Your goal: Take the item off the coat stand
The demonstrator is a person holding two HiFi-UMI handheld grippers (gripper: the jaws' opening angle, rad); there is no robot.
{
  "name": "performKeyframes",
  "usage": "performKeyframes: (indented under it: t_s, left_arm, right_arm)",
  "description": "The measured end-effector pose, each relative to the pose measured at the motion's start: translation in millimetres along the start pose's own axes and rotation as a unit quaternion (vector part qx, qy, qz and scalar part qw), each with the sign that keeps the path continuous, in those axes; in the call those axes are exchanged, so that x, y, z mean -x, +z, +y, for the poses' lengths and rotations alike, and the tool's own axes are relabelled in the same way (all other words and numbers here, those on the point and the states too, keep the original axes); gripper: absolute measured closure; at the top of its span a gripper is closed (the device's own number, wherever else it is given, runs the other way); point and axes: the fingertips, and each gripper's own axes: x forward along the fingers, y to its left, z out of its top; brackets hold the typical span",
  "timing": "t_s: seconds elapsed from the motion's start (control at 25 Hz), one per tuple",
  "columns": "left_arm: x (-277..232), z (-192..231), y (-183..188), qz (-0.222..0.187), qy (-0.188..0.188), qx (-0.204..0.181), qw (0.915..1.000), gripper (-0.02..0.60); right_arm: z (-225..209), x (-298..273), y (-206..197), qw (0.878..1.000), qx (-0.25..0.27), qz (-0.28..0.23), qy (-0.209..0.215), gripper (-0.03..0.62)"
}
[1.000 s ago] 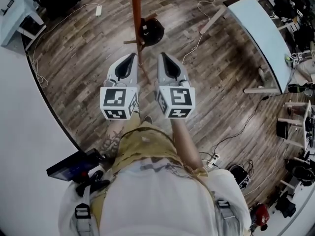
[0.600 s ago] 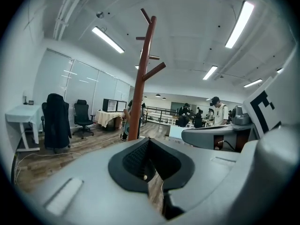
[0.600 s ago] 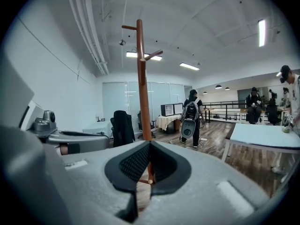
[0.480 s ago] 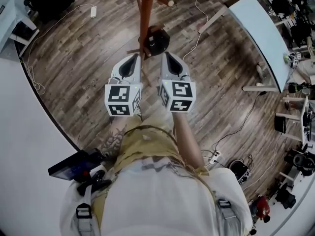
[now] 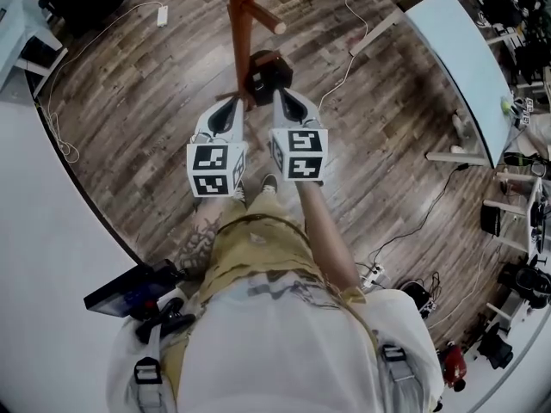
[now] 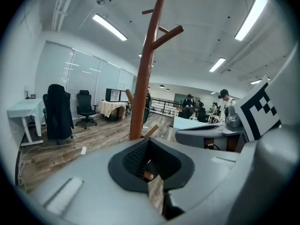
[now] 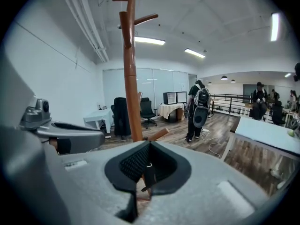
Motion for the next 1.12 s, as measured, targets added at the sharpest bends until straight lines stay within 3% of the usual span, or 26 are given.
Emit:
performKeyframes:
  t_s: [0.56, 0.84, 1.12]
  left_arm:
    - [-48, 1, -10, 0.029, 0.023, 0.012, 0.9992, 0.583]
    - [-55, 7, -10, 0.037, 0.034, 0.016, 0.9986, 0.583]
    - [-50, 15, -17, 0.041, 0.043, 0.016, 0.9981, 0.583]
  right_arm:
    - [-28, -59, -20, 0.998, 0.018, 0.049, 0.042, 0.568]
    - [-37, -88, -32, 0.989, 0.077, 0.095, 0.081, 0.491]
    - [-37, -105, -47, 0.981, 0.103, 0.133, 0.099, 0.506]
